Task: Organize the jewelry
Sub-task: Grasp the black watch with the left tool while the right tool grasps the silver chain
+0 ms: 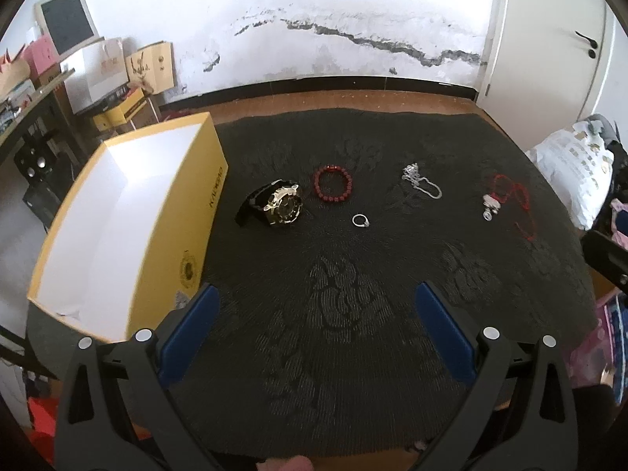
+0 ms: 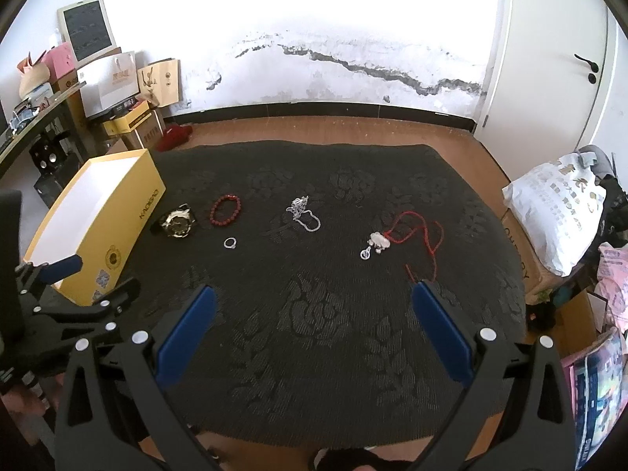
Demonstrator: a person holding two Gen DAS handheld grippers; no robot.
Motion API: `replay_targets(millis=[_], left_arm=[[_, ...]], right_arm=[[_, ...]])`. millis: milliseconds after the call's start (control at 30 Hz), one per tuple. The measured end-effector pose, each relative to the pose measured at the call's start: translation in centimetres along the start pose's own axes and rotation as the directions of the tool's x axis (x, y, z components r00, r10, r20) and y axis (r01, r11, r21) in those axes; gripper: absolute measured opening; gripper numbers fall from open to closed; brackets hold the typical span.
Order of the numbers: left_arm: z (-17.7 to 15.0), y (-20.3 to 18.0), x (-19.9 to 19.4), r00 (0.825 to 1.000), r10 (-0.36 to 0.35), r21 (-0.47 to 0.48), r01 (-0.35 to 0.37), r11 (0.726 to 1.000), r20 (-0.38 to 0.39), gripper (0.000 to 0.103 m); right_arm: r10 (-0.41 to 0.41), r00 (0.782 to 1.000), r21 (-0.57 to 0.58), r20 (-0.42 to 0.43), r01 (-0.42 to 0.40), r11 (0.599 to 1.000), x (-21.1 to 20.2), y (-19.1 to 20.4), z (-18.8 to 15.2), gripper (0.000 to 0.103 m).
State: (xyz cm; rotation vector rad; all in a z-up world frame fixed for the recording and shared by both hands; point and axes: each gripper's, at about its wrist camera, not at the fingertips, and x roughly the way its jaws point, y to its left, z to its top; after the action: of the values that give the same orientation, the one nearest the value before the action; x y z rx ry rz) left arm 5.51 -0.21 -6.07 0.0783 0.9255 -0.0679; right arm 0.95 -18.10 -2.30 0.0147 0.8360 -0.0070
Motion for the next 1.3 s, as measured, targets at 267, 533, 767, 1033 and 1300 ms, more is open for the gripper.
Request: replay_targets(millis=[267,533,767,1033,1300], left_arm=[[2.3,0.9,6.2,0.998,-0.038,-0.023,0.037,0.999,-0.047,0.097],[4.2,2.1,12.6,0.998,-0.041,-0.011,0.041,0.999,-0.047,0.097],[4.8,3.4,16.3,0.996,-0.070,0.008,0.070,0.998,-0.058,0.097],[4.8,3.5,19.1,0.995,-0.047,0.036,0.050,0.998,-0.089,0.097],[5.4,3.7,18.8,0.996,-0.034,0.013,0.036,0.999,-0.078,0.080]], right_arm=[[0.038,0.999,0.029,-0.002,-0.038,0.999,4.3,-0.7,1.4,0.097],[0.062,0.998,0.057,-0.027,-0.061,0.997,9.3,-1.6,1.3,0.097],[0.072,0.997,0.066,-0.043,-0.069,0.995,12.0,-1.5,0.5,0.097],[0.100,0.993,0.068,-0.057,-0.096,0.993,12.9,-1.3,-0.2,0.097],[0.083,0.994,0.056,-0.069,-0.079,0.995,13.6,-2.4,-0.3,0.097]])
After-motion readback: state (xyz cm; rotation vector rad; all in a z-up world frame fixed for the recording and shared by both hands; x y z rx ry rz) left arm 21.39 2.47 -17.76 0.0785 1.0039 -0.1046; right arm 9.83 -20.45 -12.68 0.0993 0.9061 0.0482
